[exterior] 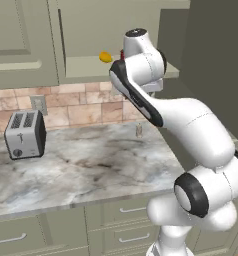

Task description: Pick the jam and cereal from the counter and place them in the cabinets closest to them.

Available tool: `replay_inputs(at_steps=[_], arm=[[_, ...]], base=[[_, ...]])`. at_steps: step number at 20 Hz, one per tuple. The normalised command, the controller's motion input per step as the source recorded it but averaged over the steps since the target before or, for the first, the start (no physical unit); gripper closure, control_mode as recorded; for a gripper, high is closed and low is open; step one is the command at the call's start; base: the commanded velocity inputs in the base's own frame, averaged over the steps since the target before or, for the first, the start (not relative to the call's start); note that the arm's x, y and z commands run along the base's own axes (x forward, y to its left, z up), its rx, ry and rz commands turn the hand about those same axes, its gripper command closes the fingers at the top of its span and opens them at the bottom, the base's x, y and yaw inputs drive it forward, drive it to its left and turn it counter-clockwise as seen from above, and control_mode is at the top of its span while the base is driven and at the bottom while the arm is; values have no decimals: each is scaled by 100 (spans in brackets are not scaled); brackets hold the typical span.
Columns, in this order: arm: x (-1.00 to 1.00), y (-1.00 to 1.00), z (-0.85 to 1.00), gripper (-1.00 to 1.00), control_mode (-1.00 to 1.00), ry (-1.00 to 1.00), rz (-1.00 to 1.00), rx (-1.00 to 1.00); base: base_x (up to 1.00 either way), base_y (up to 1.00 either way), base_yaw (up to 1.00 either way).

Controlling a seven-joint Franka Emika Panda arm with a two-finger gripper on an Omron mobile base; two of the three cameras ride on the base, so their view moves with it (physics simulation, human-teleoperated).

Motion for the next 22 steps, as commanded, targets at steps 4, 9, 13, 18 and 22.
replay_inputs(at_steps=[4, 9, 13, 18, 22], arm=[[-76, -29, -96, -100, -100, -15, 1, 0], [-61, -10, -67, -100, -100, -18, 1, 0], [-21, 0, -13, -100, -100, -23, 3, -2], [0, 0, 0, -100, 100, 0, 0, 0], [0, 0, 0, -100, 100, 0, 0, 0]], base=[[0, 0, 0], [0, 0, 0], [0, 0, 0], [0, 0, 0], [-34, 0, 0]])
